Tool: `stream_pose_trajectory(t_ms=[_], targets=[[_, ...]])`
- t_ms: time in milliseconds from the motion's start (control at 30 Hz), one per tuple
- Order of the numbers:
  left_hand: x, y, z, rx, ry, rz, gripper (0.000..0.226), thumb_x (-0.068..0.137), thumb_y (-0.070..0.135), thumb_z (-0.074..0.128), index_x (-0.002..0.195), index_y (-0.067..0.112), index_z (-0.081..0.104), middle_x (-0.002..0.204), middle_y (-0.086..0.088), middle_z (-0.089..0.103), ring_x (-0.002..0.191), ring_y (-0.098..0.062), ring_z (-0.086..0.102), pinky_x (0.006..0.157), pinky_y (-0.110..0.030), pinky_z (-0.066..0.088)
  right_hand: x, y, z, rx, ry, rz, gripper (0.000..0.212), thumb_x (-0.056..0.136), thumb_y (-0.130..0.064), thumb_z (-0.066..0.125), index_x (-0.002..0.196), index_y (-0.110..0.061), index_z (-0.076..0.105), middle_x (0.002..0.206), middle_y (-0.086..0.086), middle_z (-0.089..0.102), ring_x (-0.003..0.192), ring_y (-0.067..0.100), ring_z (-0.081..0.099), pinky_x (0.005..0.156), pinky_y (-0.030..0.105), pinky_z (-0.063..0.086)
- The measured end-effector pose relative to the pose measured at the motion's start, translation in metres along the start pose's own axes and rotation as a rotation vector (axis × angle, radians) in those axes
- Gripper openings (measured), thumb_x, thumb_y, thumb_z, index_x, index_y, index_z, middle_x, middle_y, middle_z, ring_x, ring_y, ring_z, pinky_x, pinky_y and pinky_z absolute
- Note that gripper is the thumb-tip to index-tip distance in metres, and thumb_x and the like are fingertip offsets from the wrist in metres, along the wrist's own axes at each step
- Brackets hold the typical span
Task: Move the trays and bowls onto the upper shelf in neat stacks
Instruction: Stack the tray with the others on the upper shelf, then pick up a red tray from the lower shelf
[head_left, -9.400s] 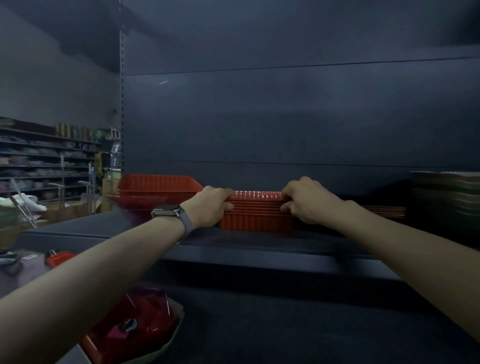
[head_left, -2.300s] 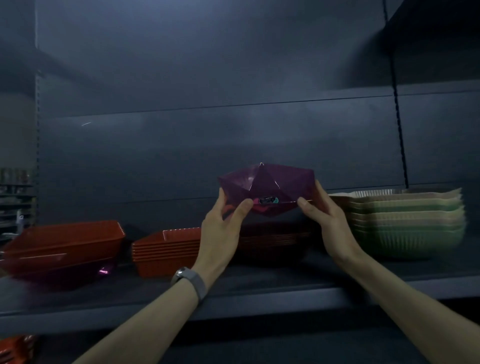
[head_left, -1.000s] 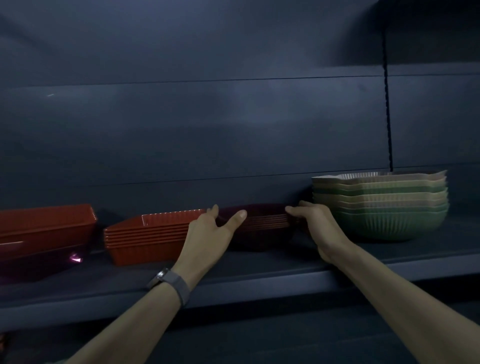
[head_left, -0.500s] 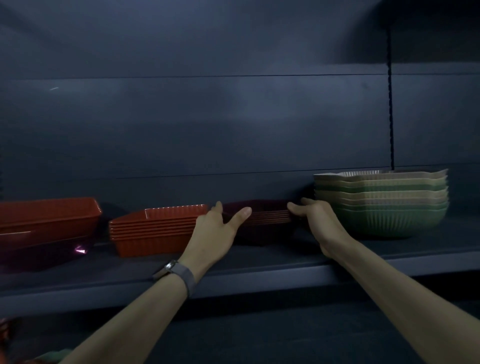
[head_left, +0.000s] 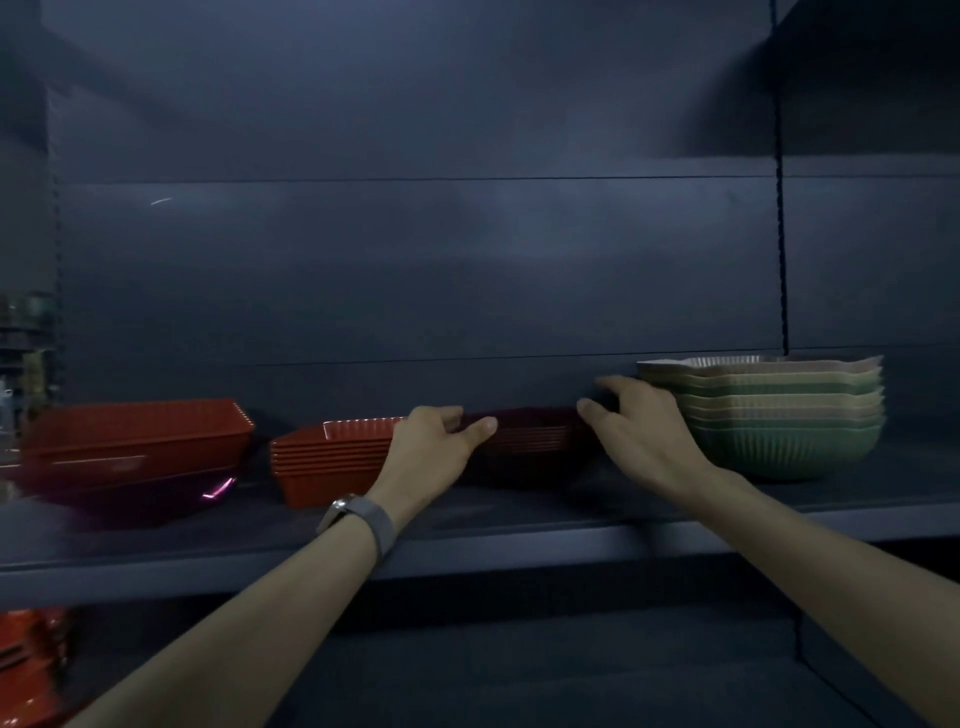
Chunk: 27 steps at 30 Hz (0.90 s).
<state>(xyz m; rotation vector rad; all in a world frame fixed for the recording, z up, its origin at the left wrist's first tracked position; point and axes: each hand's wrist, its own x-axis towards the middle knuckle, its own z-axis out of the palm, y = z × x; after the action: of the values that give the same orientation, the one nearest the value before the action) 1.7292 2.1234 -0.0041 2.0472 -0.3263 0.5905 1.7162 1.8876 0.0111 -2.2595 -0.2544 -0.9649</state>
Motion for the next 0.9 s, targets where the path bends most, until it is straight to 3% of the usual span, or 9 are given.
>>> stream_pose_trajectory(t_ms=[67,233,333,433,533,633,900], targets=[[-0.006,0.002,-0.018,-0.021,0.038,0.018,0.066,0.09,0.045,0.078,0.143,0.009,0.061,0.142,-0.003,0.067,0.124,-0.012,0.066,0.112,-0.03,0.05,-0.001,-0.019,0.002,0.006,-0.007,-0.073,0.047,0.104,-0.033,0.06,0.144,-0.009,0.061,0.147,0.008,0.062,0.139,0.025,0.053,0.114,0.029,0.036],[-0.028,0.008,-0.078,0.172,0.156,0.122,0.032,0.094,0.034,0.075,0.124,0.022,0.077,0.116,0.01,0.077,0.101,0.004,0.068,0.088,-0.004,0.043,-0.004,-0.074,0.032,0.045,-0.088,-0.233,0.041,0.103,-0.035,0.063,0.138,-0.013,0.066,0.141,-0.001,0.067,0.135,0.016,0.057,0.105,0.017,0.033],[-0.036,0.002,-0.121,0.196,0.231,0.113,0.017,0.093,0.029,0.072,0.107,0.027,0.082,0.097,0.013,0.08,0.091,0.007,0.07,0.082,-0.005,0.048,-0.005,-0.109,0.062,0.085,-0.147,-0.325,0.039,0.102,-0.036,0.062,0.136,-0.017,0.066,0.137,-0.005,0.069,0.131,0.012,0.058,0.107,0.02,0.037],[-0.044,-0.009,-0.165,0.242,0.319,0.119,0.015,0.092,0.026,0.071,0.101,0.028,0.083,0.094,0.016,0.079,0.088,0.01,0.069,0.073,0.002,0.043,-0.007,-0.142,0.094,0.087,-0.204,-0.411,0.039,0.102,-0.037,0.061,0.136,-0.019,0.066,0.137,-0.006,0.067,0.131,0.013,0.057,0.112,0.029,0.041],[-0.053,-0.02,-0.211,0.318,0.426,0.118,0.016,0.092,0.021,0.071,0.1,0.026,0.083,0.093,0.014,0.079,0.09,0.006,0.07,0.074,0.003,0.041,-0.008,-0.171,0.123,0.08,-0.24,-0.476,0.041,0.101,-0.042,0.06,0.137,-0.024,0.064,0.14,-0.008,0.065,0.134,0.012,0.053,0.115,0.036,0.042],[-0.059,-0.033,-0.253,0.439,0.489,0.093,0.018,0.093,0.017,0.071,0.105,0.021,0.083,0.101,0.004,0.081,0.098,-0.006,0.071,0.088,-0.011,0.045,-0.008,-0.195,0.149,0.029,-0.281,-0.53,0.042,0.1,-0.043,0.059,0.138,-0.027,0.062,0.142,-0.008,0.062,0.138,0.015,0.05,0.116,0.041,0.043],[-0.064,-0.084,-0.315,0.828,0.277,-0.12,0.038,0.098,0.014,0.057,0.134,0.019,0.071,0.132,-0.01,0.072,0.126,-0.032,0.064,0.105,-0.033,0.048,0.005,-0.241,0.195,-0.094,-0.376,-0.546,0.038,0.106,-0.034,0.053,0.143,-0.025,0.058,0.147,-0.001,0.059,0.137,0.026,0.053,0.109,0.048,0.048]])
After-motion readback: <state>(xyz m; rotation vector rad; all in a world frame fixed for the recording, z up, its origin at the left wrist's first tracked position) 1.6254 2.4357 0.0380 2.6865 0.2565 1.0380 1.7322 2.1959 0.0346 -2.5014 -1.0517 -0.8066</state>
